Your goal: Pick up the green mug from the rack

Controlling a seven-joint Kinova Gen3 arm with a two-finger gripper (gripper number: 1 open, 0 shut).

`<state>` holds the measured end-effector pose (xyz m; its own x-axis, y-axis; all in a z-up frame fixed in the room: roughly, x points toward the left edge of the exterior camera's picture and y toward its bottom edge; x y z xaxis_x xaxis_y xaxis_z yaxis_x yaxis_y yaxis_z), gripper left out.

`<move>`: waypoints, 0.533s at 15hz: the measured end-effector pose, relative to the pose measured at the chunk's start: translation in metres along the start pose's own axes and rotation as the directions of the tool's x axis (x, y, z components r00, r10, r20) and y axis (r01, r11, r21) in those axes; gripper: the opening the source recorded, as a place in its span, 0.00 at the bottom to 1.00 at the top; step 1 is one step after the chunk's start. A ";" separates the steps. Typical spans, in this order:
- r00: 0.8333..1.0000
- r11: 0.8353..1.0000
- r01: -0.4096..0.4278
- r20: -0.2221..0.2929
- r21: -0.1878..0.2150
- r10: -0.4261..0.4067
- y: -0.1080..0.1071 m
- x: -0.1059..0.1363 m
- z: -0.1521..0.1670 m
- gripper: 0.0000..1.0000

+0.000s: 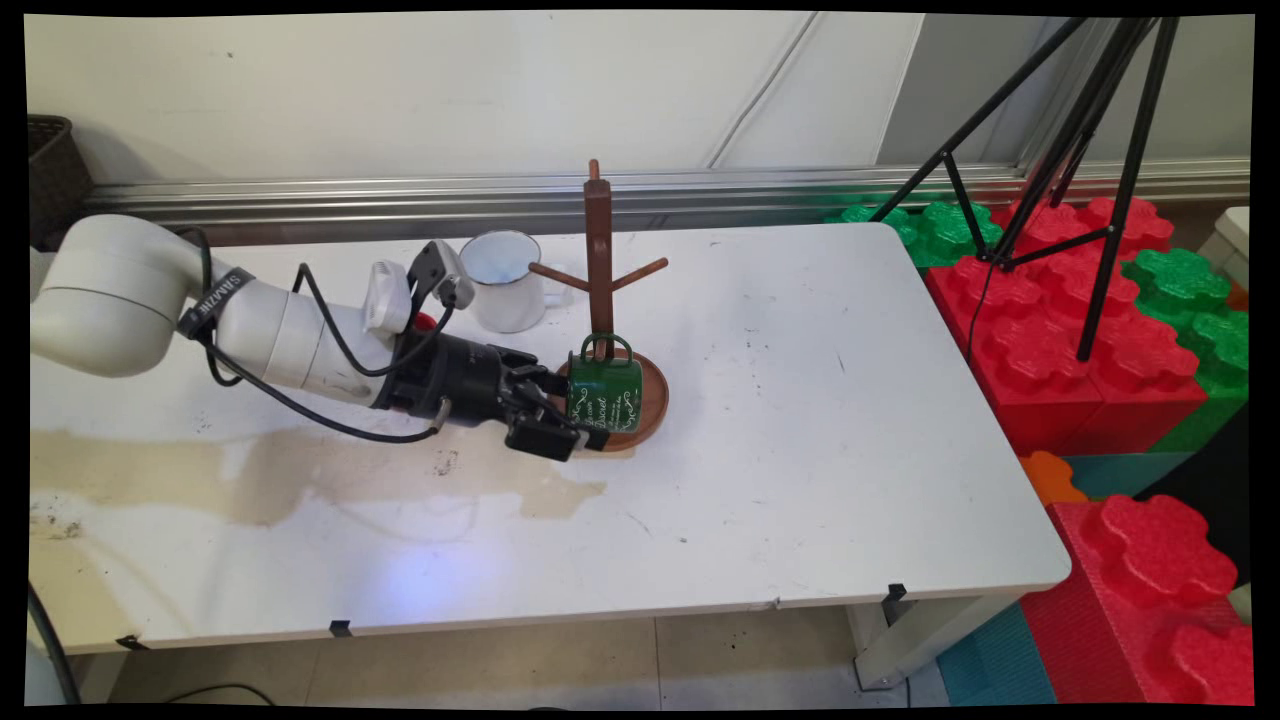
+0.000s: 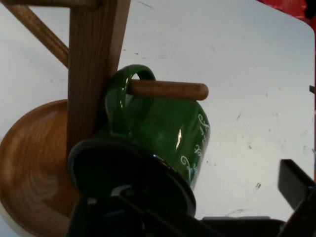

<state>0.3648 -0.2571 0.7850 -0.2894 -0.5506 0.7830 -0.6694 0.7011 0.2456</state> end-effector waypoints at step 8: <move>1.000 1.000 0.008 -0.030 -0.002 -0.008 0.001 -0.001 0.001 0.00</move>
<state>0.3638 -0.2562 0.7833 -0.2633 -0.5429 0.7975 -0.6703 0.6974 0.2535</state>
